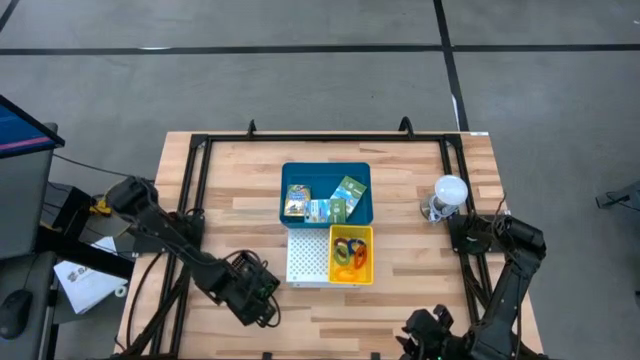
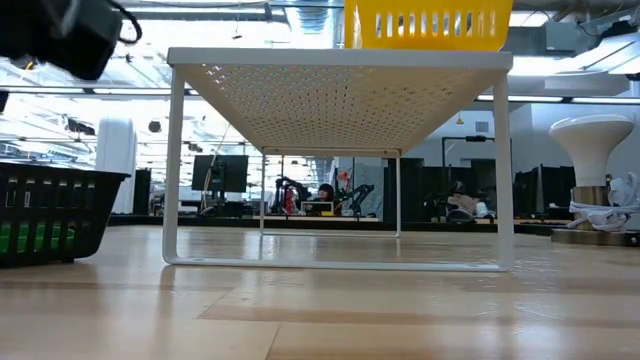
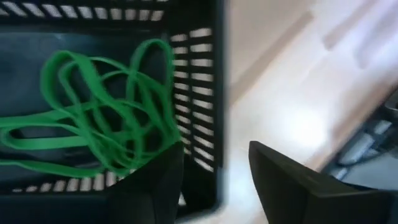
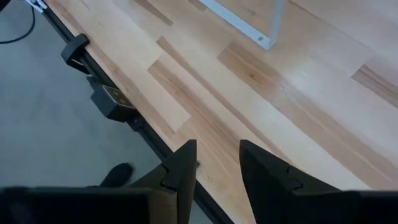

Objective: Pick & Place Office Desk Supplies
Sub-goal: Put the black bin on the shelf

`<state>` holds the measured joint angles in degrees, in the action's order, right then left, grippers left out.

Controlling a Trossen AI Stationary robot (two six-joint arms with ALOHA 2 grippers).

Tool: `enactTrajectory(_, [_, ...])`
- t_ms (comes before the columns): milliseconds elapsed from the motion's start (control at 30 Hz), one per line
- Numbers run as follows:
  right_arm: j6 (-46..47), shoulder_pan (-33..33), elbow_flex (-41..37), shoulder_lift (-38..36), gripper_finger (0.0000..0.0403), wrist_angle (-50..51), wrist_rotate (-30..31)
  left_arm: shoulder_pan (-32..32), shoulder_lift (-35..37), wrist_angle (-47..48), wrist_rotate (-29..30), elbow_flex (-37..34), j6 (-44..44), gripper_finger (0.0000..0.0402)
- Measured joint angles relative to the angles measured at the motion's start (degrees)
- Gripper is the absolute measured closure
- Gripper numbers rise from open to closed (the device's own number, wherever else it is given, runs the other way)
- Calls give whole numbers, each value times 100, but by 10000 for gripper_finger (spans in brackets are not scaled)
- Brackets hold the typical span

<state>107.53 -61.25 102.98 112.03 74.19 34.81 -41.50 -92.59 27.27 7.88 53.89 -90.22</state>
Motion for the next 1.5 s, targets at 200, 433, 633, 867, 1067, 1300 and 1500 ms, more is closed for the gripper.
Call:
enactTrajectory(200, [1,-29,0,0,284,88,19,75,-255,138,-36,-7,-12,256])
enactTrajectory(433, [4,-66,0,0,284,86,37,109,-192,567,-246,0,280,385])
enactTrajectory(633, [1,-41,0,0,284,225,144,100,202,986,-469,0,1650,398])
enactTrajectory(867, [4,26,0,0,284,240,168,104,1081,1810,-850,51,3167,401])
enactTrajectory(1067, [199,54,0,2,284,275,170,-84,1422,3333,-979,813,4038,401])
enactTrajectory(1300, [252,54,0,2,284,337,170,-188,811,4383,-502,2390,4513,401])
enactTrajectory(1500, [236,54,0,2,284,361,170,-188,-272,4888,253,3958,4521,401])
